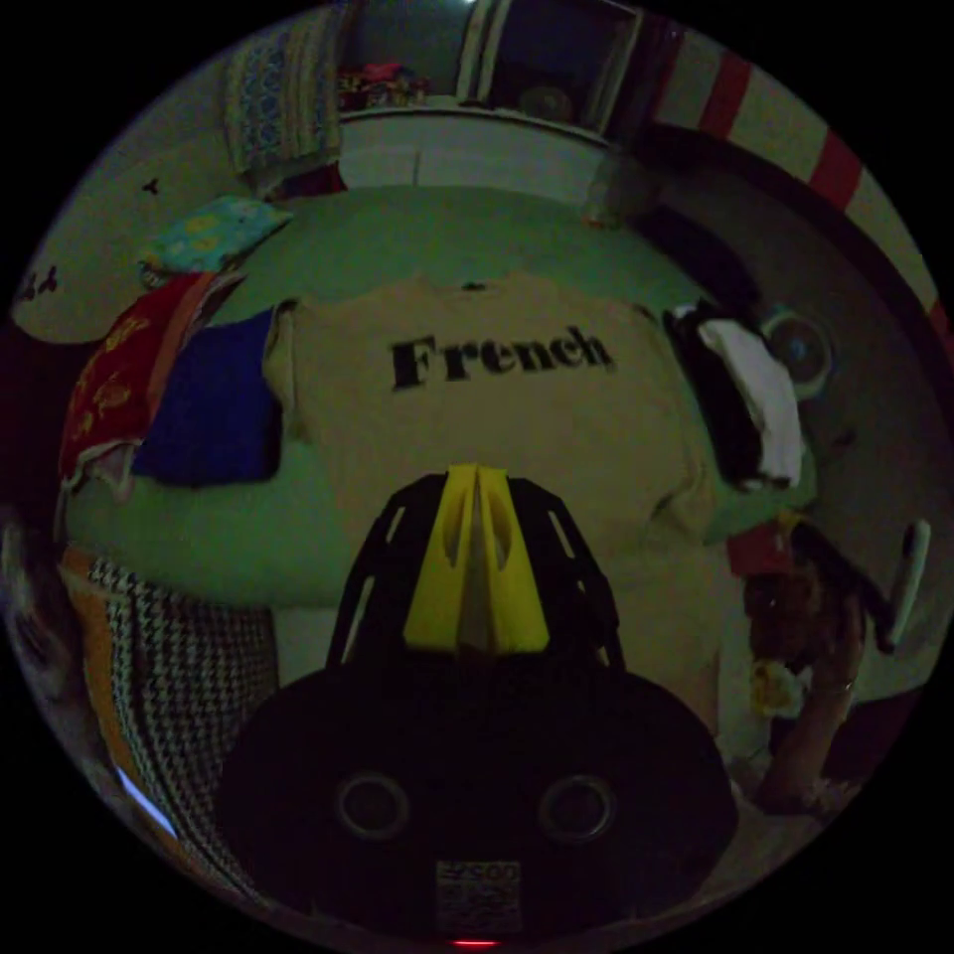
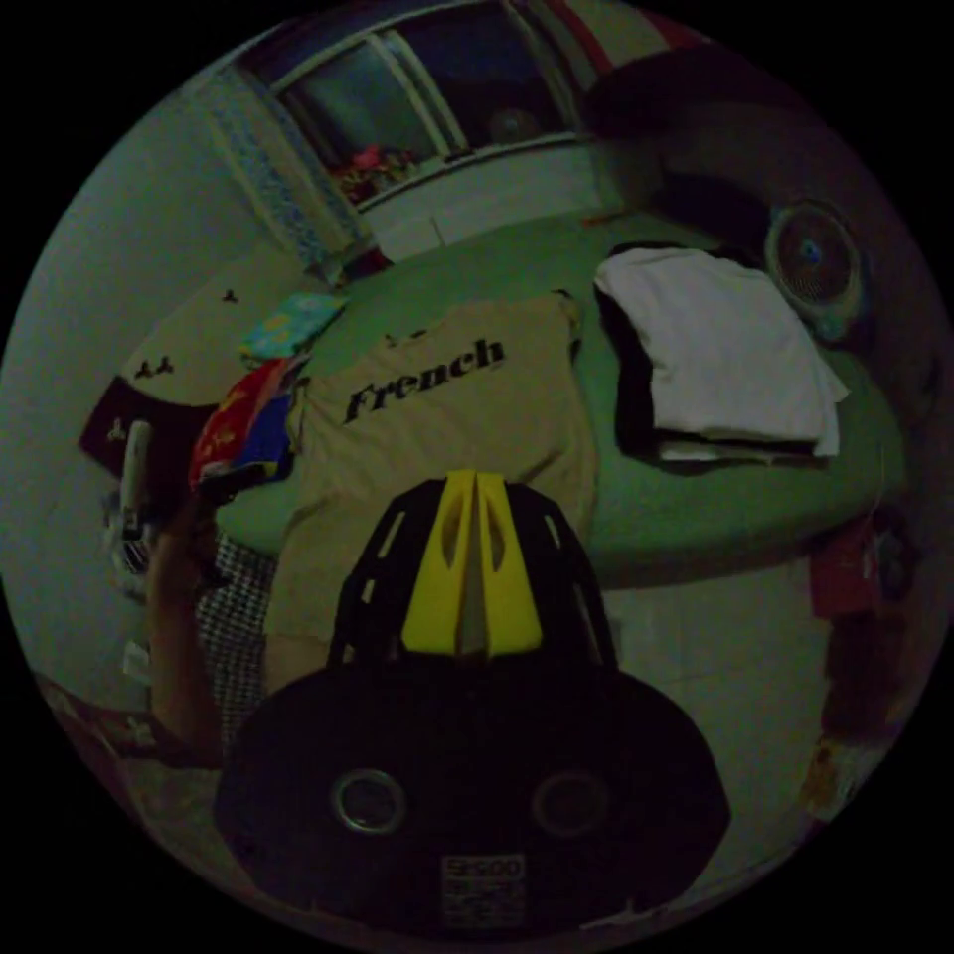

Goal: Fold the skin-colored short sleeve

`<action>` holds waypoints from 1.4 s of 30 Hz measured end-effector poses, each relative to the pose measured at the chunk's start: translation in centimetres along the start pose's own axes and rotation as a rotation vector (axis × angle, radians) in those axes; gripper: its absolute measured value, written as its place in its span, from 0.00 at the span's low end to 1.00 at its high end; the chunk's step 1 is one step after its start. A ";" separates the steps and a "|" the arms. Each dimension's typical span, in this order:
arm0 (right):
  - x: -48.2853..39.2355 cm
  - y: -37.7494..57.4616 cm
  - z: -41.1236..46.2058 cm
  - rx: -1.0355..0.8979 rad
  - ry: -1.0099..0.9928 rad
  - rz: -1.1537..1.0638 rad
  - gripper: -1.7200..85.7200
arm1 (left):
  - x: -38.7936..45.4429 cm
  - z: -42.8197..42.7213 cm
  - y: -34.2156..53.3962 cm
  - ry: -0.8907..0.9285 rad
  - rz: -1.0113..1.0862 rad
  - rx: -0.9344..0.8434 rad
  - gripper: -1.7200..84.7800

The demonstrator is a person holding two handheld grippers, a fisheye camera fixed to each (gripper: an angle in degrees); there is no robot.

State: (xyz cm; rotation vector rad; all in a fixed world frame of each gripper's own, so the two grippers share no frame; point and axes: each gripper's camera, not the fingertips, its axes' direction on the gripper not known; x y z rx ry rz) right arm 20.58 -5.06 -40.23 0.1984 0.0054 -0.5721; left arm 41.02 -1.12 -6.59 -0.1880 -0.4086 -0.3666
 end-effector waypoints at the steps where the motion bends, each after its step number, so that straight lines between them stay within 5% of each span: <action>1: -0.1 1.4 -1.6 0.014 0.083 -0.028 0.01 | -0.1 -0.4 0.8 -0.006 -0.011 -0.003 0.02; 6: 2.0 6.1 -7.3 -0.013 0.283 -0.042 0.01 | -0.3 -3.3 6.7 -0.070 -0.051 -0.023 0.02; 22: 8.5 15.9 -22.5 0.008 0.092 0.030 0.01 | 1.0 -7.7 15.0 -0.101 -0.081 -0.064 0.01; 42: 7.7 18.3 -25.3 -0.006 0.027 0.011 0.01 | 0.0 -8.8 19.8 -0.097 -0.077 -0.109 0.01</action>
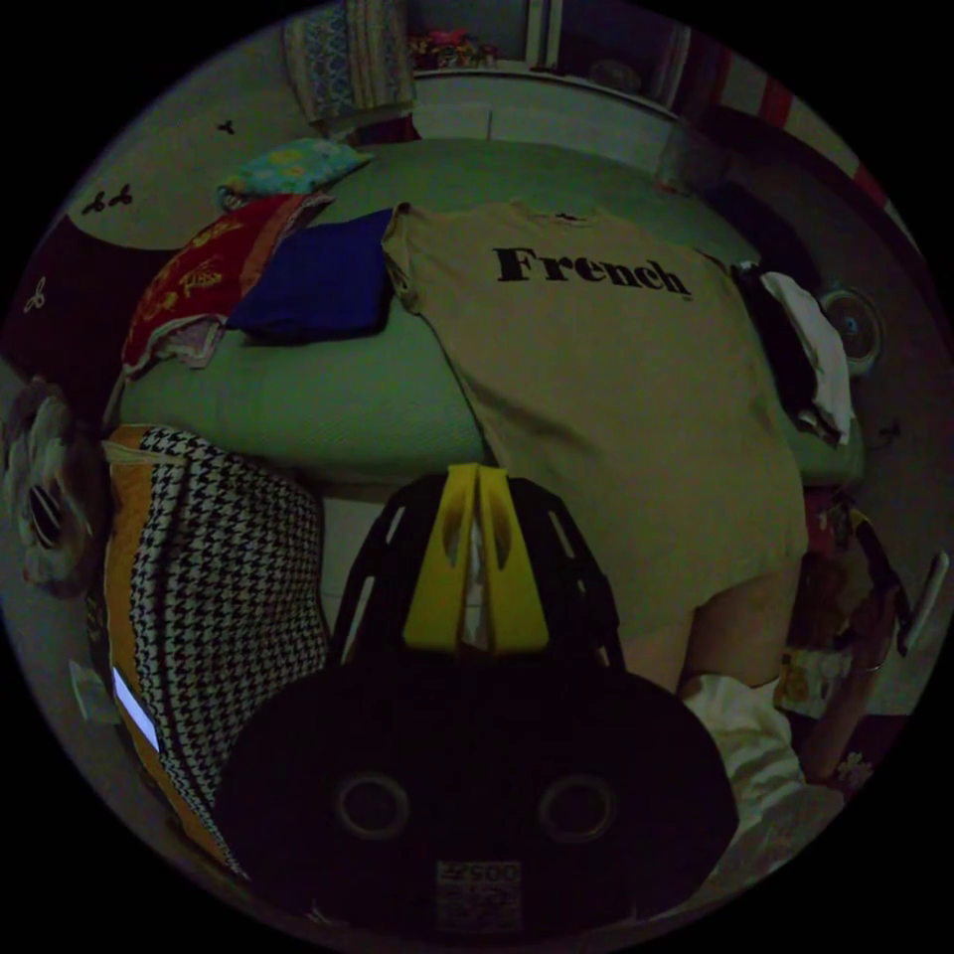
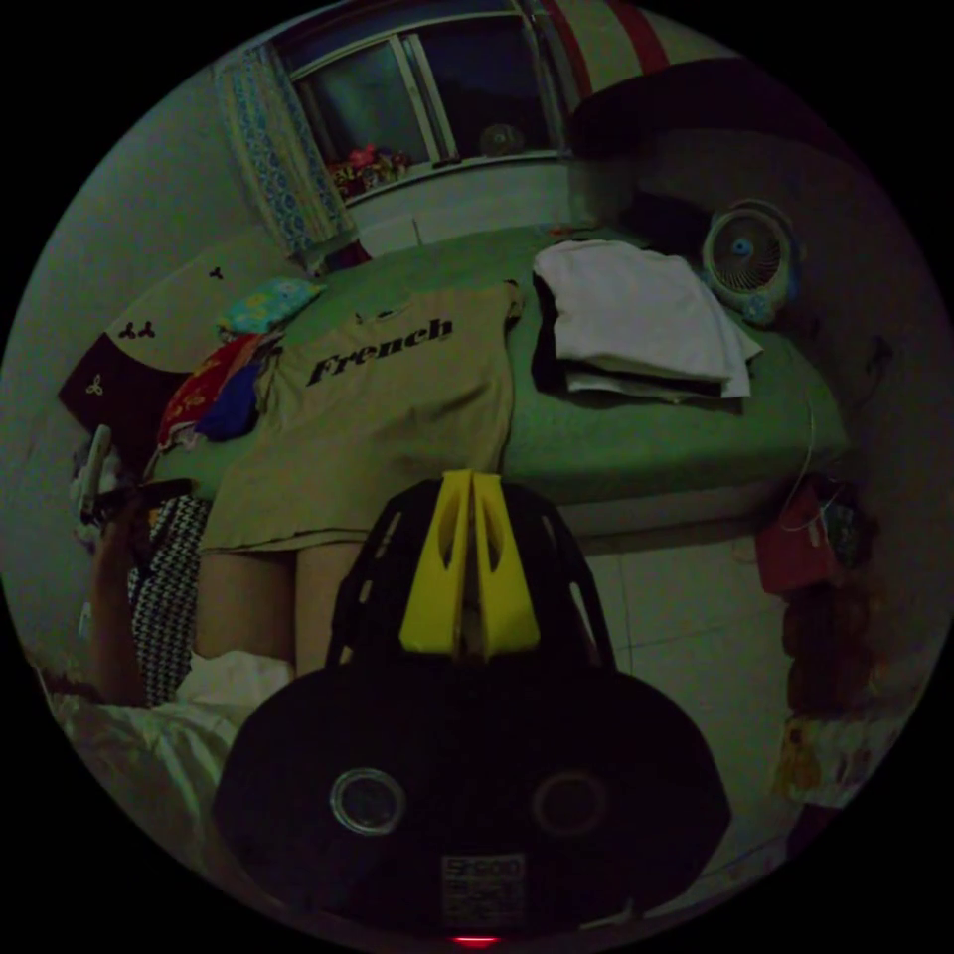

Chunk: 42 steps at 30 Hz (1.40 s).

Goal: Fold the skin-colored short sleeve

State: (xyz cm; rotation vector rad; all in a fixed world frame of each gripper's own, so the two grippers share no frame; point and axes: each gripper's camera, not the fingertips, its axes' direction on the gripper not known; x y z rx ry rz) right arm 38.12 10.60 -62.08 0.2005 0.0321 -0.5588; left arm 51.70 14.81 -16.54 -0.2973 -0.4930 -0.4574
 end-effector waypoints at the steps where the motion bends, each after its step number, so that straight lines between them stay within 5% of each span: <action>1: -0.2 -0.1 0.2 0.003 -0.002 -0.003 0.01 | -0.1 0.0 0.1 0.000 0.000 0.000 0.01; 22: -7.6 -4.3 13.3 -0.046 -0.035 -0.001 0.01 | -7.6 2.4 0.8 0.016 0.000 -0.020 0.02; 29: -11.9 -7.2 21.0 -0.087 -0.034 -0.008 0.01 | -13.7 3.0 0.7 0.073 -0.116 0.102 0.06; 35: -20.1 -15.4 29.5 -0.102 -0.086 -0.140 0.02 | -20.4 3.7 -2.2 0.119 -0.267 0.239 0.12; 42: -39.8 -33.1 40.8 -0.084 -0.374 -0.465 0.17 | -29.3 4.6 -7.7 0.194 -0.532 0.433 0.15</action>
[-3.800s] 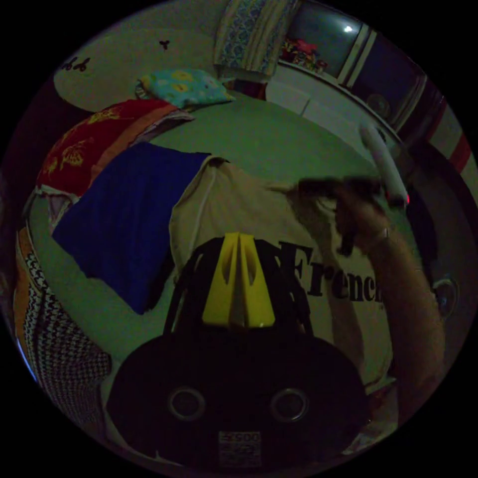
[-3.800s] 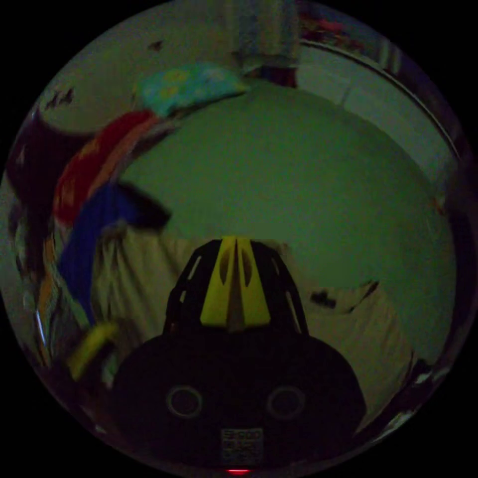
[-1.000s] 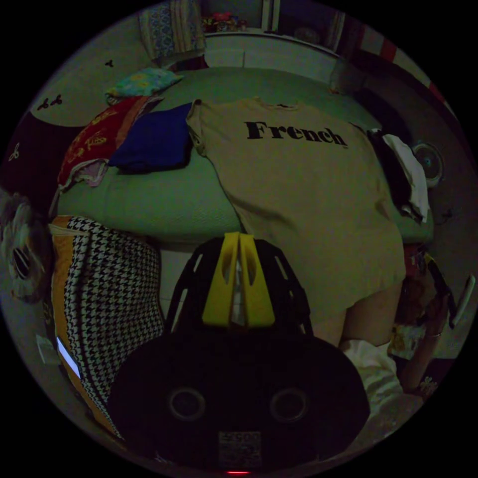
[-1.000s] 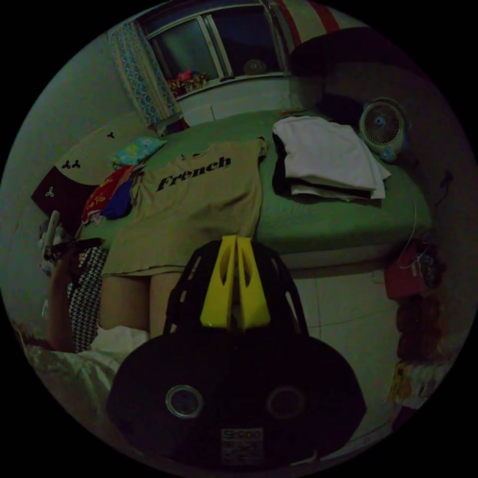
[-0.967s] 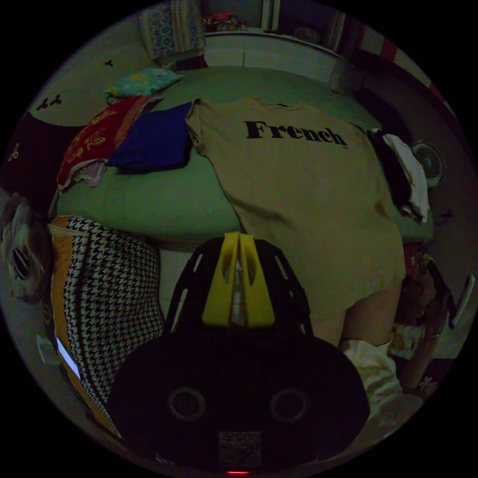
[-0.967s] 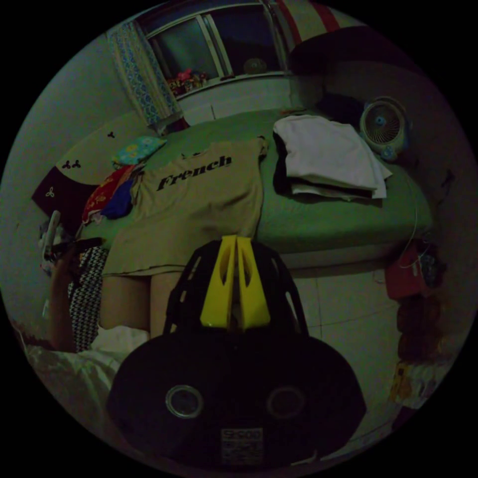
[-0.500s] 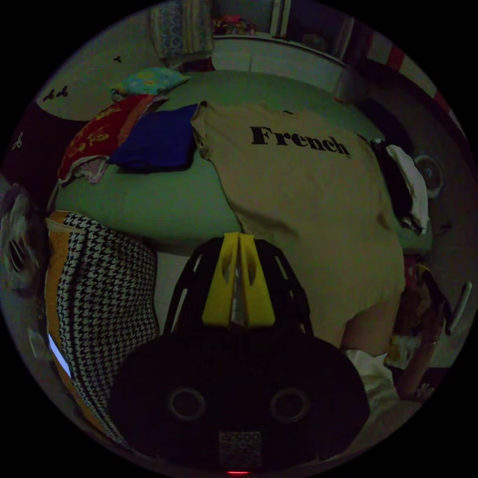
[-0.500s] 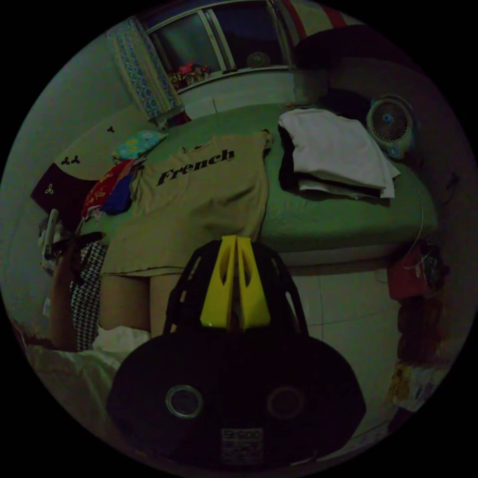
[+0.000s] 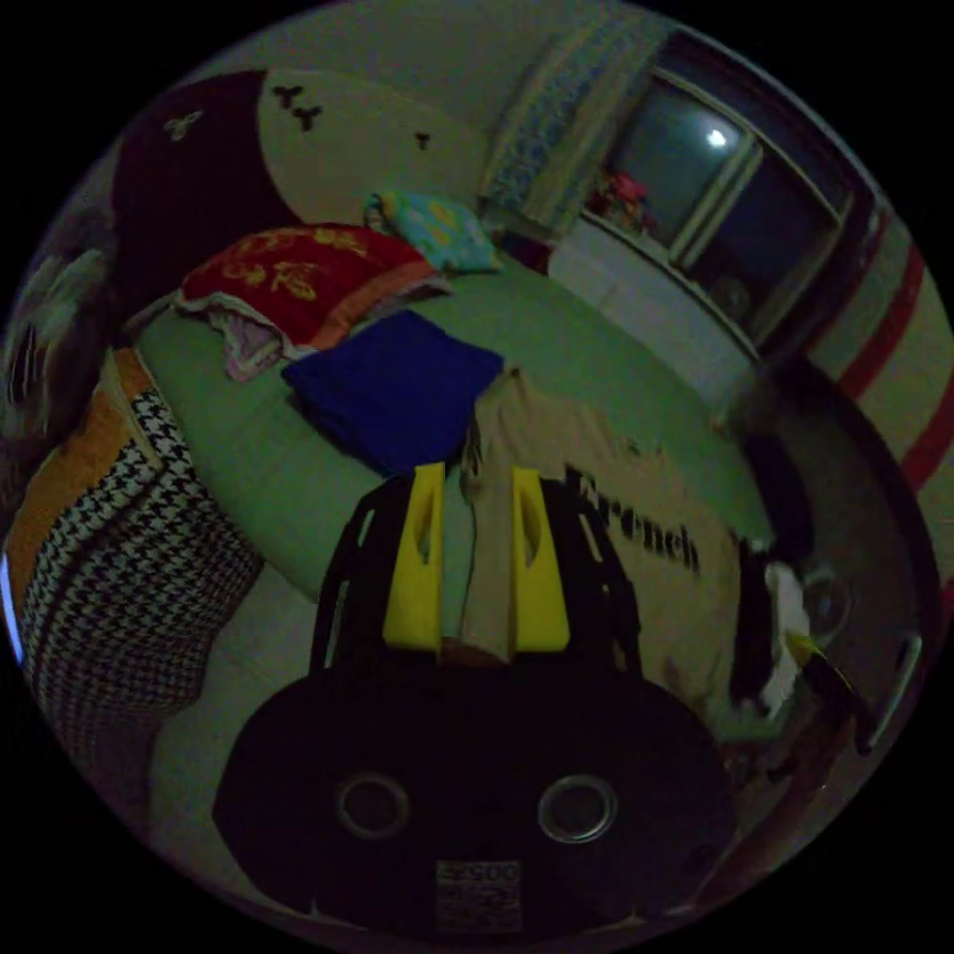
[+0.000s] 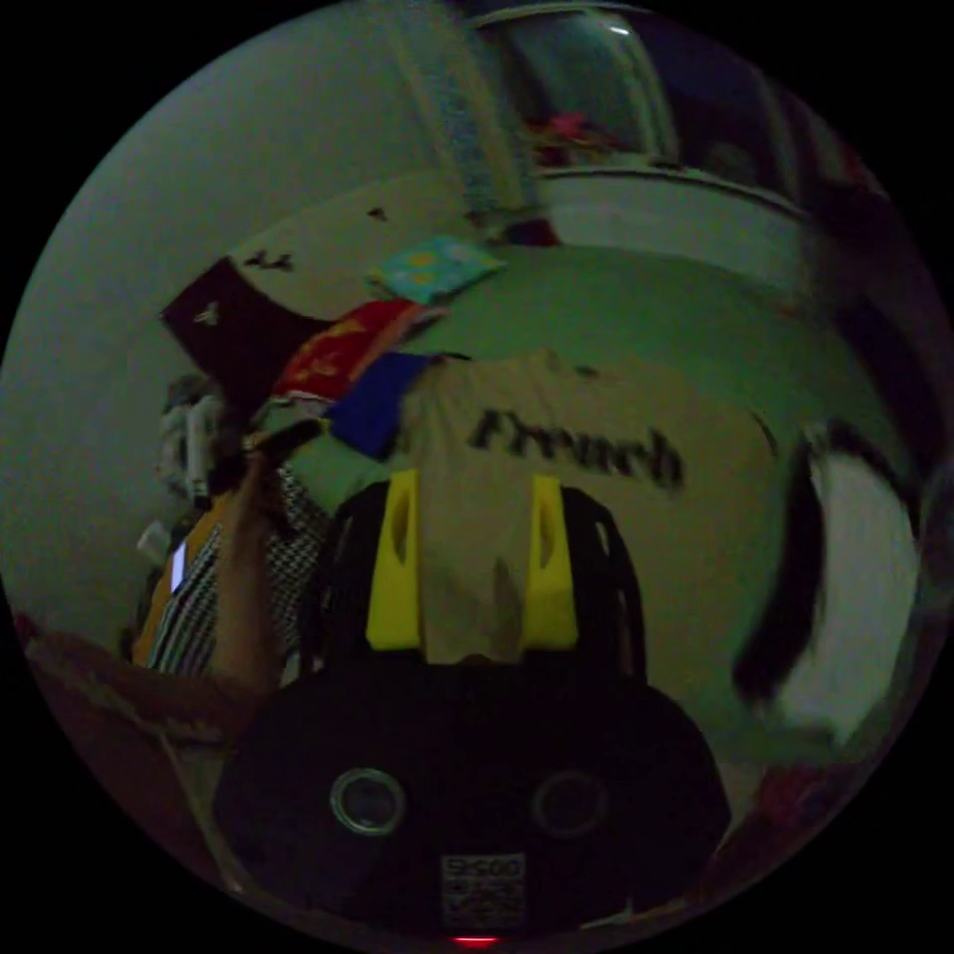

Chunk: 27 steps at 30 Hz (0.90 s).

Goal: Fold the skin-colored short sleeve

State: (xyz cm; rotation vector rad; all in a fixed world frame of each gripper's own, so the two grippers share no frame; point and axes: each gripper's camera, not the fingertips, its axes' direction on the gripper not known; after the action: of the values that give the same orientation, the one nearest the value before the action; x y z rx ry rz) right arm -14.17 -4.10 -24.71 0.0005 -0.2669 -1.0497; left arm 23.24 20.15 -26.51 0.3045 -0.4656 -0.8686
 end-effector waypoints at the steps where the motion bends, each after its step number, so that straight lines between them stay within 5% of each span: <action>1: -1.0 -4.0 3.0 -0.015 -0.030 -0.049 0.18 | -0.5 0.3 -0.7 0.022 -0.014 0.010 0.15; 7: -3.1 -20.9 22.5 -0.198 -0.112 -0.148 0.18 | -5.5 5.1 -4.7 0.025 -0.239 0.109 0.15; 12: -1.9 -29.3 40.0 -0.376 0.012 -0.146 0.17 | -6.6 14.2 -5.4 0.005 -0.177 -0.139 0.15; 19: 3.3 -36.9 61.0 -0.601 0.126 -0.062 0.14 | -7.0 20.8 -8.6 -0.013 -0.122 -0.236 0.12; 27: 11.2 -43.7 67.0 -0.424 -0.060 -0.008 0.00 | -6.8 27.9 -11.6 0.042 -0.100 -0.270 0.08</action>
State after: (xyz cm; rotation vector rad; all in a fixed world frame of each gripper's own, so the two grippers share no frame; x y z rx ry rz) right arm -60.87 -27.12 37.05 -0.4128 -0.0946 -1.0994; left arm -2.35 16.54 -9.48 0.0980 -0.2907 -1.0081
